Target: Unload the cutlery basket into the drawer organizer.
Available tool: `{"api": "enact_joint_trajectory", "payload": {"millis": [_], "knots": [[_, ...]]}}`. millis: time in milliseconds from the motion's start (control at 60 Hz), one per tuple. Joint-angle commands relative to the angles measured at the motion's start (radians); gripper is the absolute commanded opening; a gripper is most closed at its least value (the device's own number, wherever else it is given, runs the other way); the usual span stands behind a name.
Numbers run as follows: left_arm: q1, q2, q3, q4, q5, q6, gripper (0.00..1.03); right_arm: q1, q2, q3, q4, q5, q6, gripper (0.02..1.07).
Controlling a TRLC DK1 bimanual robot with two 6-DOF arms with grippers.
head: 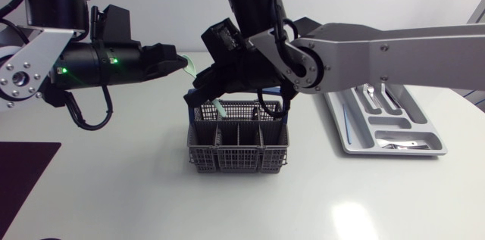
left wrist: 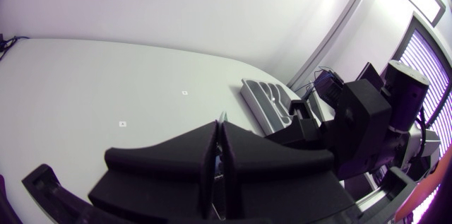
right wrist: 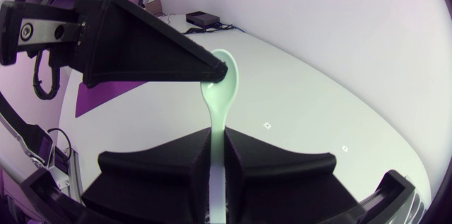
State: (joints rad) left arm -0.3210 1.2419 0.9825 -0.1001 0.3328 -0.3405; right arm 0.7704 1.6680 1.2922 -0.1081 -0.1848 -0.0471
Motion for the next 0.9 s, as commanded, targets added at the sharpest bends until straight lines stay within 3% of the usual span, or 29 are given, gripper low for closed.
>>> {"api": "enact_joint_trajectory", "payload": {"millis": [0,67,383,617,733,800,883], "knots": [[-0.001,-0.022,-0.001,0.022,0.009,-0.009,0.04,0.01,0.001,-0.001,-0.018,-0.016,0.015,0.08],[-0.001,-0.027,-0.005,0.025,0.009,-0.008,0.05,0.01,-0.005,-0.004,-0.024,-0.021,0.015,0.08],[-0.027,-0.148,-0.027,0.037,0.011,0.052,0.42,-0.005,-0.048,-0.016,-0.088,-0.061,-0.013,0.08],[-0.007,-0.22,-0.007,0.016,0.011,0.118,0.46,-0.048,-0.143,-0.06,-0.203,-0.104,-0.111,0.08],[0.007,-0.228,0.002,-0.044,0.011,0.225,0.48,-0.12,-0.211,-0.088,-0.328,-0.182,-0.211,0.08],[0.005,-0.22,0.007,-0.107,0.011,0.302,0.58,-0.163,-0.252,-0.116,-0.383,-0.205,-0.273,0.08],[0.007,-0.223,-0.016,-0.13,0.011,0.36,0.6,-0.223,-0.297,-0.151,-0.441,-0.24,-0.358,0.08]]}}
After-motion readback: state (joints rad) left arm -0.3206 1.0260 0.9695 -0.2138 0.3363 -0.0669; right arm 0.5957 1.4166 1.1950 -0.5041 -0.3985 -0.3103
